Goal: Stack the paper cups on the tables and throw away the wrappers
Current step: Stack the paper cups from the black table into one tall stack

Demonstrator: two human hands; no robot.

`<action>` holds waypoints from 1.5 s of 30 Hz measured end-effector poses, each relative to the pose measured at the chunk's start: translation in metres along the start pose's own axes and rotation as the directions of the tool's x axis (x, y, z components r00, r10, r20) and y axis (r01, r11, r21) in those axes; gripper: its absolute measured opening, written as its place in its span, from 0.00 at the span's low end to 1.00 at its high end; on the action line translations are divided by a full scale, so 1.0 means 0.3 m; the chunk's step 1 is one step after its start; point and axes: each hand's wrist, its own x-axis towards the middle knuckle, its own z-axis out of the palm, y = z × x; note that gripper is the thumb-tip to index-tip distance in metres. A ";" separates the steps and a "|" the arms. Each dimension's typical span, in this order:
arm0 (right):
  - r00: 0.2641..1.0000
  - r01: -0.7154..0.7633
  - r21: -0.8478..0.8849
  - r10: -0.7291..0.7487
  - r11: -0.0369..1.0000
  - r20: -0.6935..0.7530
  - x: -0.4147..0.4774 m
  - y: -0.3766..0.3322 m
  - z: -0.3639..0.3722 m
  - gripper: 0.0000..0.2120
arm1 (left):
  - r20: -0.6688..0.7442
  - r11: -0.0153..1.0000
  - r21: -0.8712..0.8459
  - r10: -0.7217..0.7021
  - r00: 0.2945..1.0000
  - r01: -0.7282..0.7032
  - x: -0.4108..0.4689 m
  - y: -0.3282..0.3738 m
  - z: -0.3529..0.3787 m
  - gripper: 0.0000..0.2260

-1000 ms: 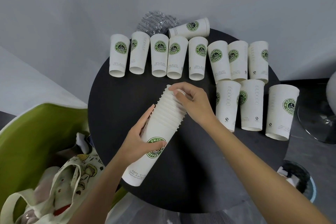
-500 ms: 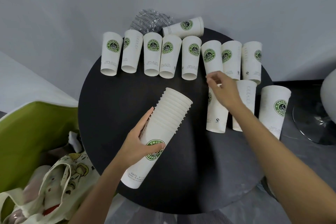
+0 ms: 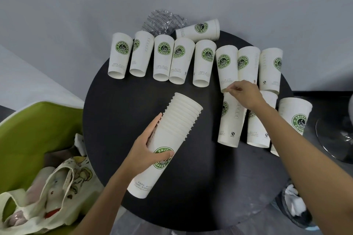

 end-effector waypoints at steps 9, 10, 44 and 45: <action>0.993 -0.067 0.026 0.064 0.997 0.095 0.005 0.000 0.022 0.07 | -0.013 1.000 0.019 0.008 1.000 -0.007 0.016 -0.005 0.008 0.45; 0.993 -0.064 0.015 0.062 0.998 0.099 0.002 -0.003 0.024 0.07 | -0.015 1.000 0.022 0.008 1.000 -0.008 0.016 -0.006 0.009 0.45; 0.864 0.342 0.490 -0.064 0.802 -0.499 -0.119 -0.259 -0.104 0.10 | 0.043 0.996 0.085 0.033 0.999 -0.037 -0.040 -0.036 -0.063 0.46; 0.871 0.347 0.505 -0.071 0.790 -0.487 -0.125 -0.271 -0.094 0.10 | 0.048 0.996 0.081 0.034 0.998 -0.038 -0.041 -0.034 -0.063 0.46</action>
